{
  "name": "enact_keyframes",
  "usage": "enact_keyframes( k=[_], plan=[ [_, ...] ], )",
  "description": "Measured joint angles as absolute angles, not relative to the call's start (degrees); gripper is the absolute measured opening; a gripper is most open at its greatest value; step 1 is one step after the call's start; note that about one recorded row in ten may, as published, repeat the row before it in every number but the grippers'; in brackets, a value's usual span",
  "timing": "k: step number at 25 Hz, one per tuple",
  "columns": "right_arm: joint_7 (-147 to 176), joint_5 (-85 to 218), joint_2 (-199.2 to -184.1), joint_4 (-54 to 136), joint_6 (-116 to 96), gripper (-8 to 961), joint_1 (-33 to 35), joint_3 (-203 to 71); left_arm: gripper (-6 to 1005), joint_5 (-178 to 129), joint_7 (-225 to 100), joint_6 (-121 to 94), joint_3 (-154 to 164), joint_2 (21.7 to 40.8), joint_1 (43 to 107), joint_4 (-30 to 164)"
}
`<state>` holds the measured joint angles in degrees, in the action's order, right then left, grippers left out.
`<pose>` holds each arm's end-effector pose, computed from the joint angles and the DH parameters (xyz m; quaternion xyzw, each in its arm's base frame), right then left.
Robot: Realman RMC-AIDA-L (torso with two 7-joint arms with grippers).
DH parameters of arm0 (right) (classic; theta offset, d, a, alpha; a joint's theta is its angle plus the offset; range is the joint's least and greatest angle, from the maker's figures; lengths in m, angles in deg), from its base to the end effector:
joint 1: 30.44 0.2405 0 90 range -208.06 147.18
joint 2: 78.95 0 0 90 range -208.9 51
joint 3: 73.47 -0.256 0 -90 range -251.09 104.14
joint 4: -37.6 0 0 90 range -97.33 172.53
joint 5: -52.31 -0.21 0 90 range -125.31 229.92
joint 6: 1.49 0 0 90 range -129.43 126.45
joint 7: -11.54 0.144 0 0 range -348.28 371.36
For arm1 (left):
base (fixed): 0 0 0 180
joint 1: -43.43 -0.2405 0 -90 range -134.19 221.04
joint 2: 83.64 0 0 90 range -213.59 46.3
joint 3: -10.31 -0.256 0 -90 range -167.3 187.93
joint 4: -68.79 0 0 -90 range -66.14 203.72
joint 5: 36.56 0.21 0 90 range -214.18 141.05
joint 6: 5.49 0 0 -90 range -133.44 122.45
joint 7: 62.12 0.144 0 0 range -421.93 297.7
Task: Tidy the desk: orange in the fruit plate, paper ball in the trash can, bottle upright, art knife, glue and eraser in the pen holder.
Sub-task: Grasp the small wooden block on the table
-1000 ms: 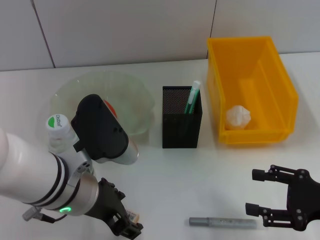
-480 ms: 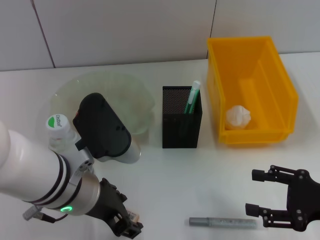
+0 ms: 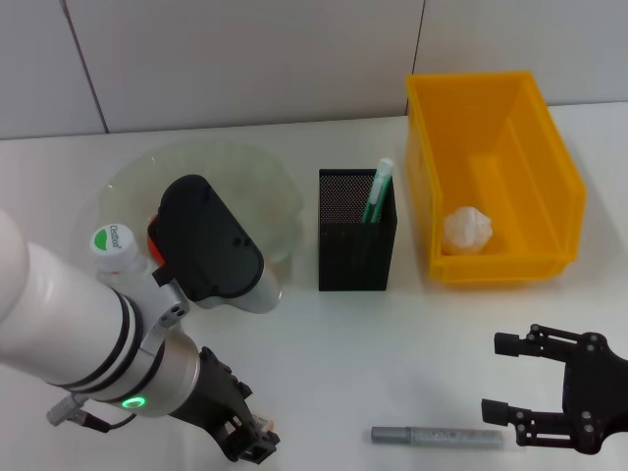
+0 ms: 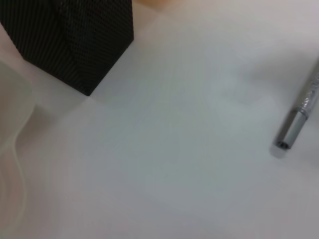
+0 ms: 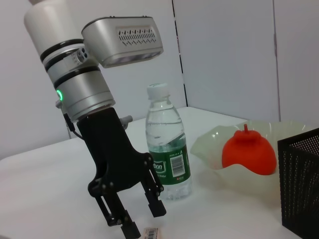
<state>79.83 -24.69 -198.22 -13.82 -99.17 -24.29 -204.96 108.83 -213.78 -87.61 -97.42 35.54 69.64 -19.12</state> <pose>0.3177 0.2241 0.0287 -0.9375 0.1710 0.2458 0.1775 -0.1513 0.2862 -0.0729 -0.9542 -0.1940 0.1999 0.1096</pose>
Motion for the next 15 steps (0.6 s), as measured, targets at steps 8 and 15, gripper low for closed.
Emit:
enact_keyframes(
  k=[8,15],
  plan=[
    [79.8,-24.8,-198.22,-13.8,-99.1,793,-24.3,-205.0,588,108.6,-215.0,-88.6,-97.6,35.54,71.1,-18.8],
    [79.8,-24.8,-198.22,-13.7,-99.1,793,-24.3,-205.0,574,109.2,-215.4,-87.8,-98.4,35.54,71.5,-17.5]
  ],
)
